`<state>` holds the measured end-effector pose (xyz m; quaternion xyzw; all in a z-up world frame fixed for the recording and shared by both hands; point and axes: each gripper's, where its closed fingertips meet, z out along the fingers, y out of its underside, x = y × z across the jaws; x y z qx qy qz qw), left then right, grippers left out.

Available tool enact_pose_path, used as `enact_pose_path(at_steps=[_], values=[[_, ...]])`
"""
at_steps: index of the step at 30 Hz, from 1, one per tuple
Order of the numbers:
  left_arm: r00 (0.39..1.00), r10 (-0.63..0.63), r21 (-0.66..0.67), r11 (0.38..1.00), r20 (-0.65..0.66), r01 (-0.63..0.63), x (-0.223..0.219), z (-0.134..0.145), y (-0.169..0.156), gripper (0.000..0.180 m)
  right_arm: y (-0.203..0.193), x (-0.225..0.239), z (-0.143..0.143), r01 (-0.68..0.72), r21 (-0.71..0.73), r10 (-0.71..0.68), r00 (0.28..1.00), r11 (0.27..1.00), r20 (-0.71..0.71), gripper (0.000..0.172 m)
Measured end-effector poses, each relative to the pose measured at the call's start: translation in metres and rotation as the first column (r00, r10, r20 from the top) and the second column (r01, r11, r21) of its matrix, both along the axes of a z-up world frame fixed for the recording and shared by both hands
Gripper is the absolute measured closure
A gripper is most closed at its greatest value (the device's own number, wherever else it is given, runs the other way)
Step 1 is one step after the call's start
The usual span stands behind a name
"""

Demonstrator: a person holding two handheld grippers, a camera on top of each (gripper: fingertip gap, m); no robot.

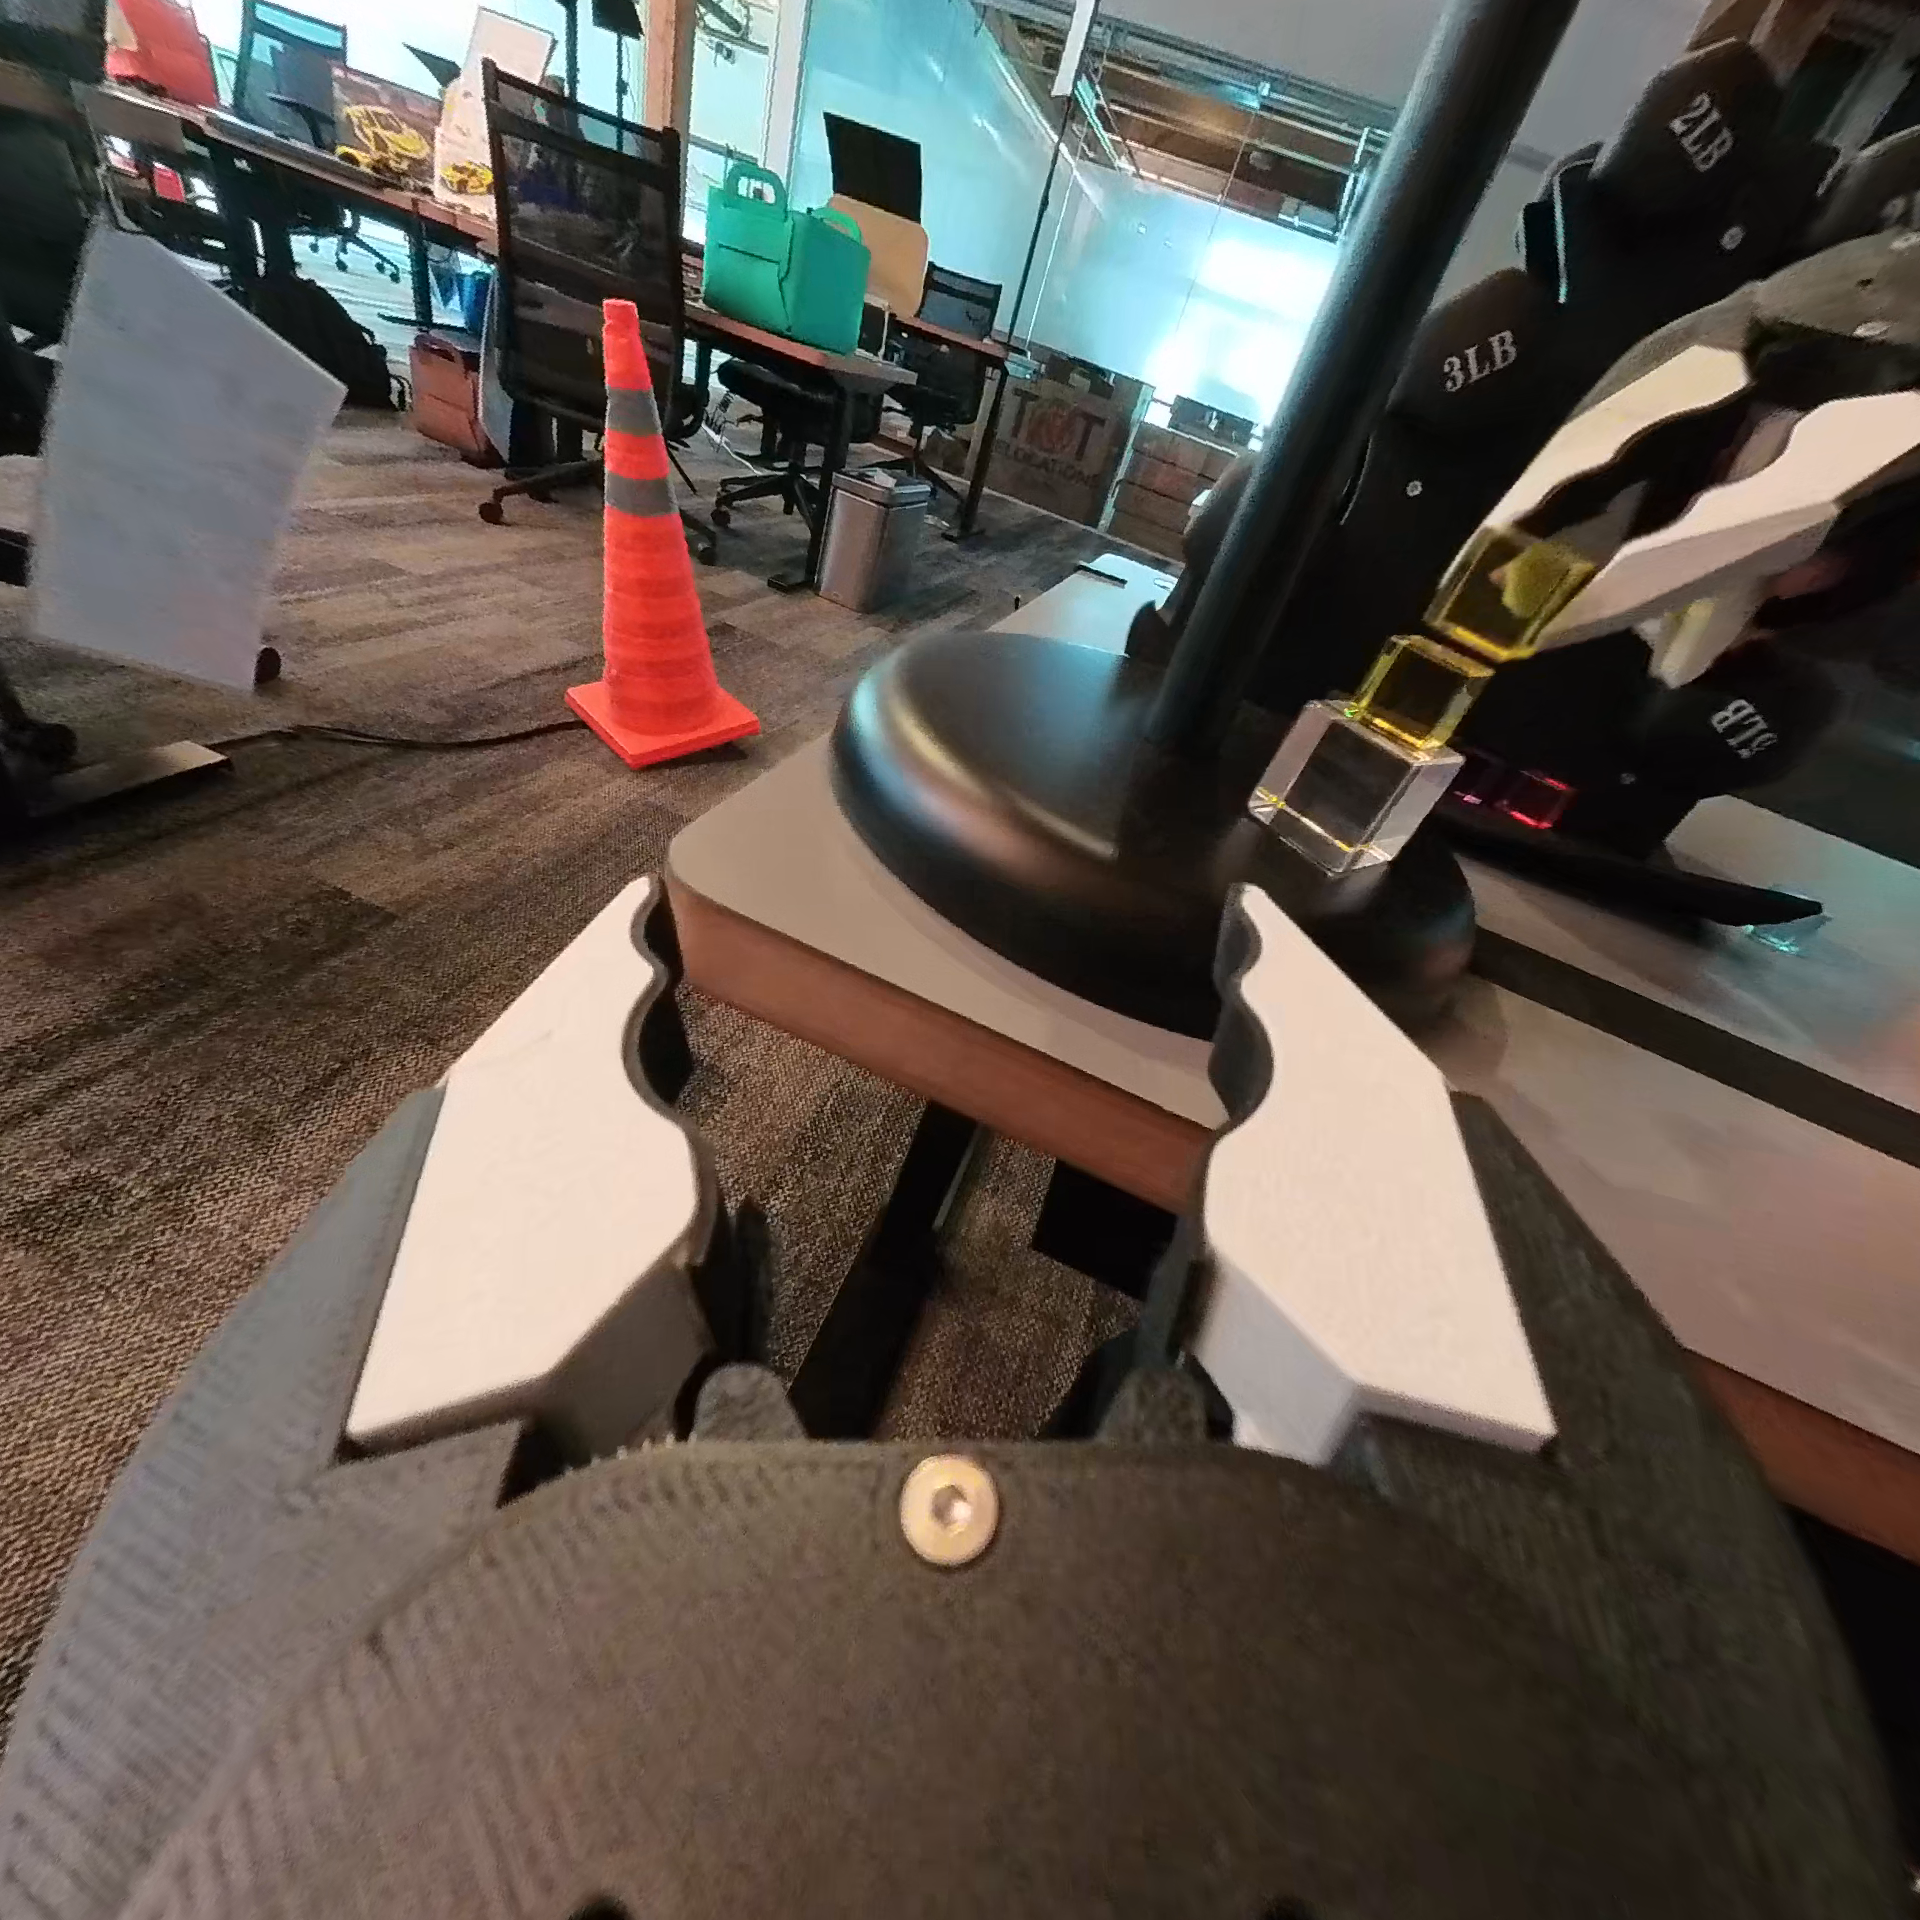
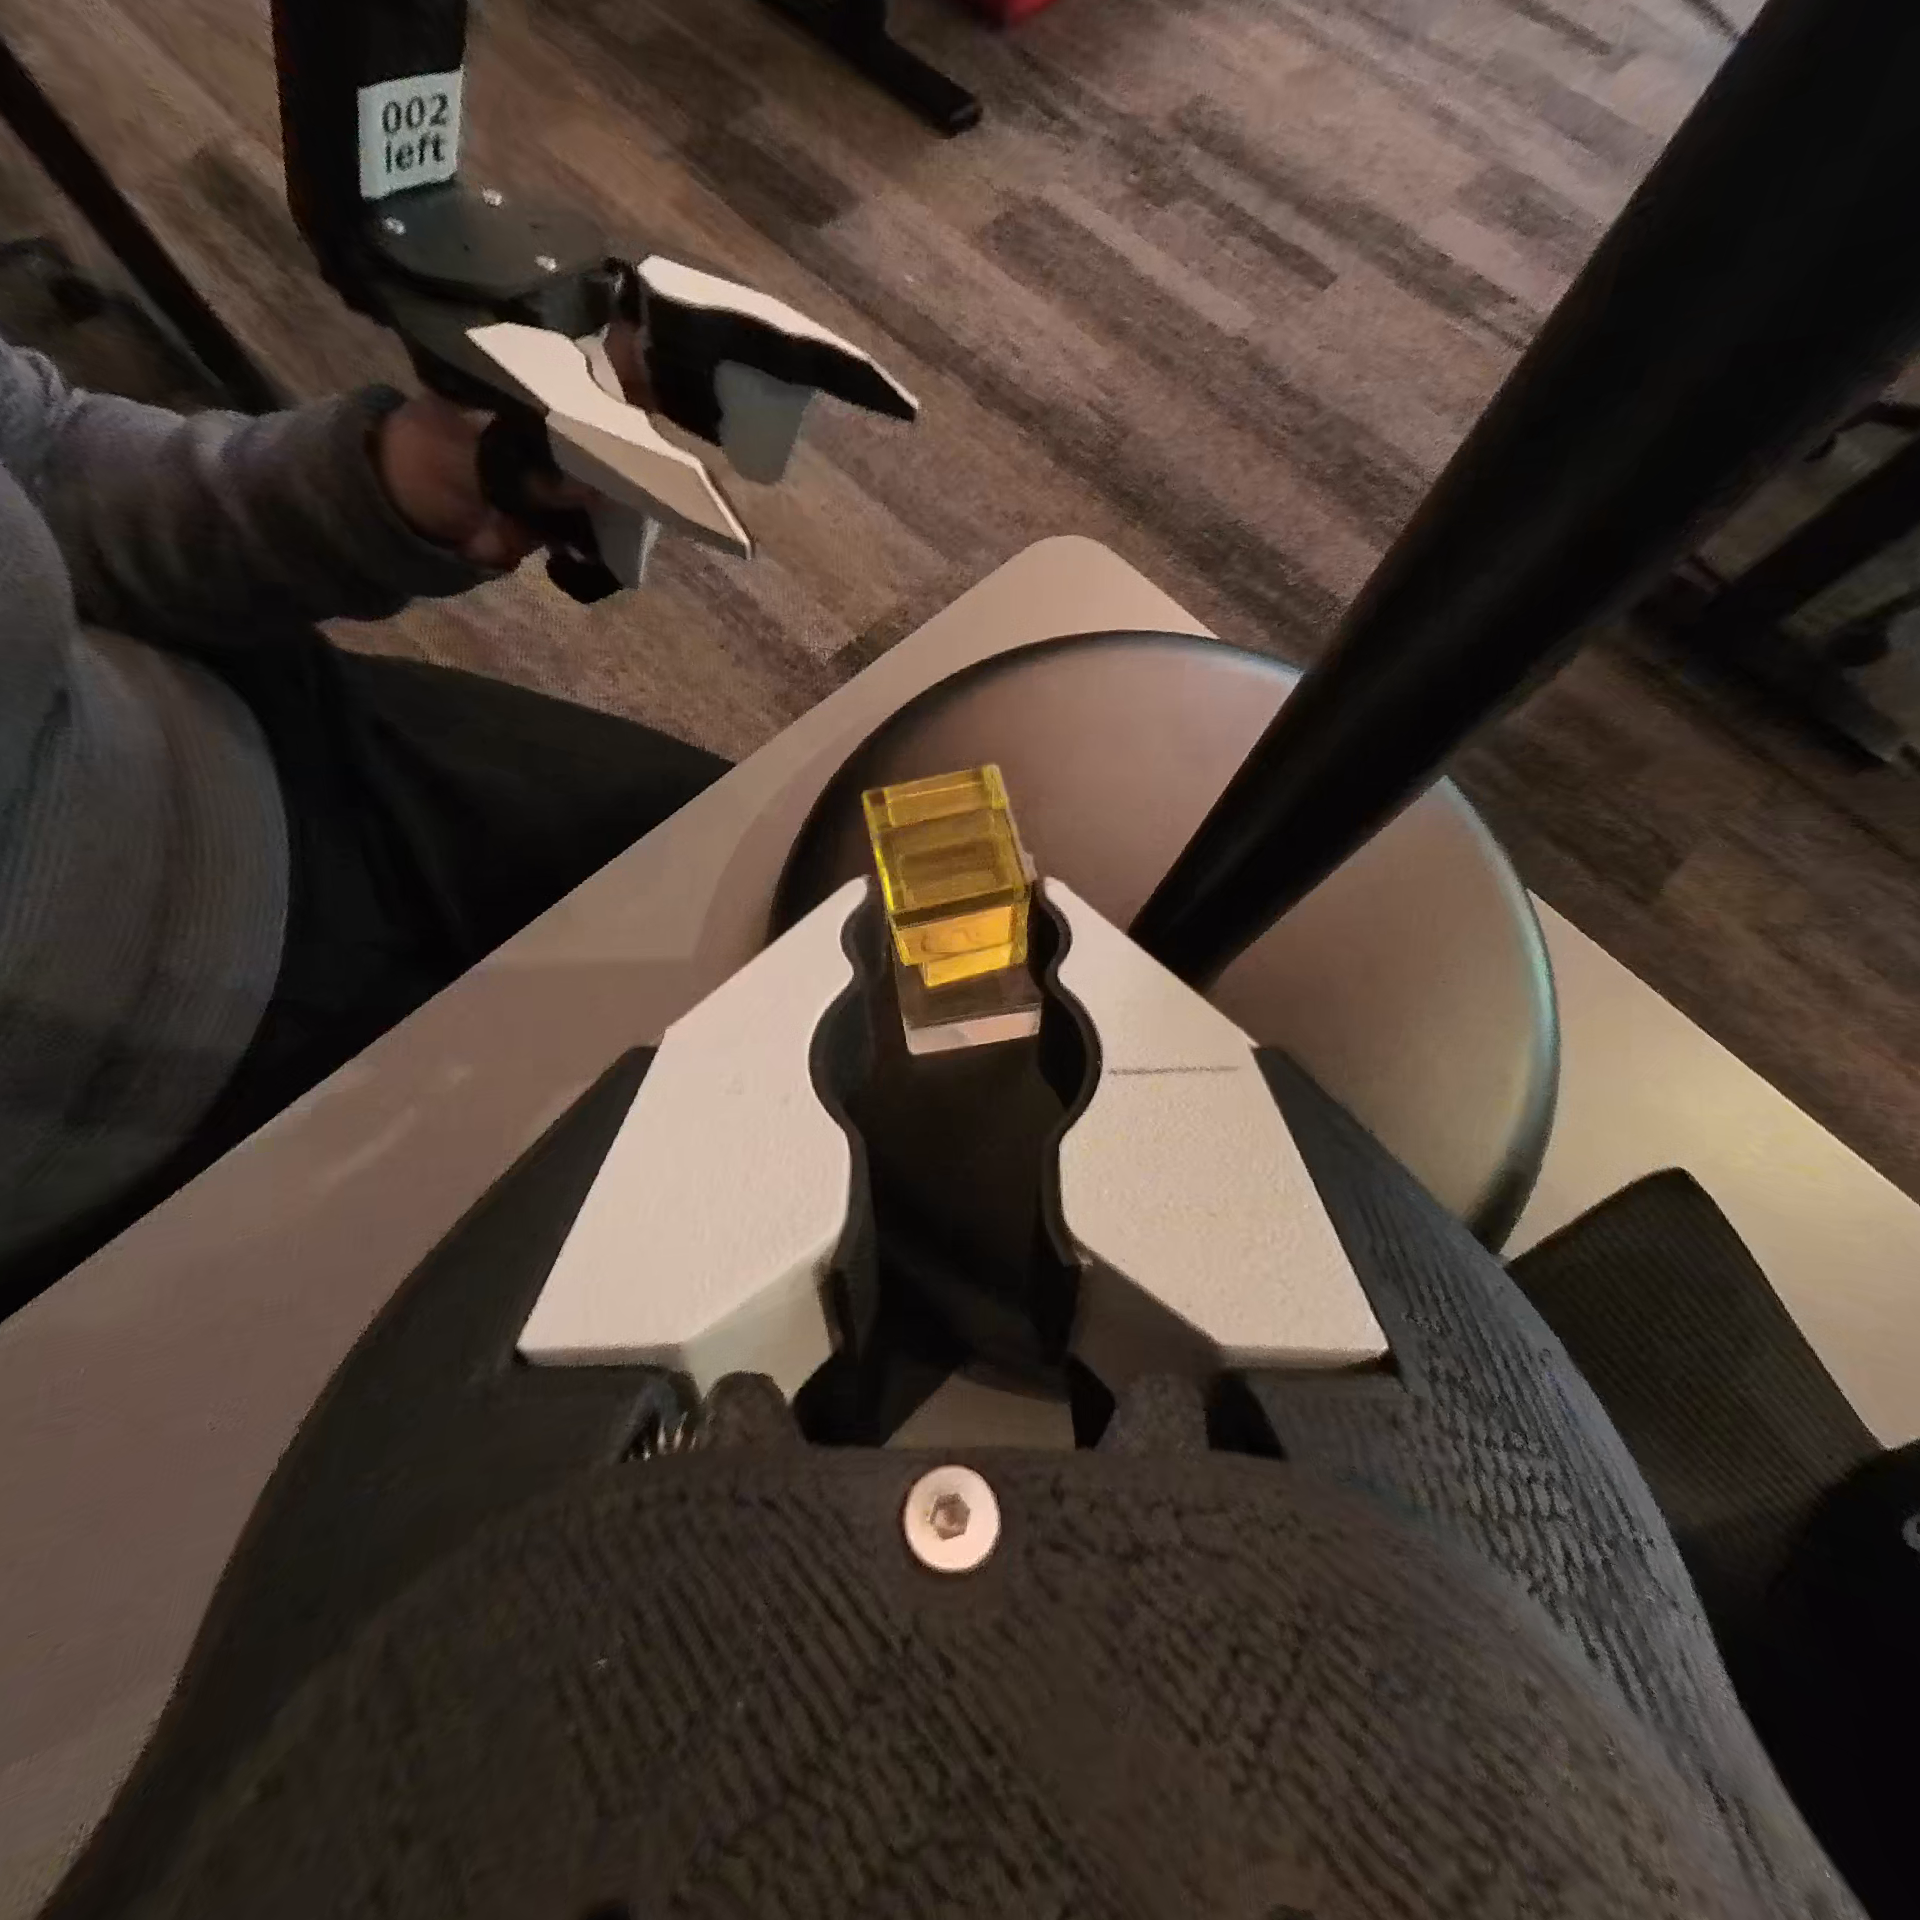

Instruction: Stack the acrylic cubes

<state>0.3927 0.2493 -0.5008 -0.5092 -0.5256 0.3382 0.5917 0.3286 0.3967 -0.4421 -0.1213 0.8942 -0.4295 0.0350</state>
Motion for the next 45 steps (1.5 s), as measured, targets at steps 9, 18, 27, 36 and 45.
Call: enact_pose_path(at_steps=[9,18,27,36,45], values=[[1.000,-0.002,-0.008,1.000,0.004,0.002,-0.001,-0.001,0.003,0.077,-0.004,-0.001,-0.005,-0.055,0.023,0.054,0.998,0.998,0.036,0.146],[1.000,-0.005,-0.006,1.000,0.008,0.005,-0.001,-0.003,0.003,0.077,0.009,0.017,0.030,0.007,-0.131,-0.010,1.000,0.991,-0.021,0.115],[0.999,-0.032,0.078,0.996,0.014,0.031,-0.006,-0.009,0.004,0.077,0.220,-0.029,0.101,0.538,-0.679,-0.849,0.460,0.499,-0.259,0.129],[0.992,-0.126,0.050,0.991,0.009,0.125,-0.007,-0.011,0.044,0.079,0.341,-0.045,-0.074,0.954,-0.116,-0.960,0.268,0.276,-0.081,0.114],[0.995,-0.101,0.055,0.993,-0.002,0.101,-0.006,-0.008,0.033,0.083,0.329,-0.048,-0.074,0.929,-0.083,-0.933,0.358,0.360,-0.036,0.148]])
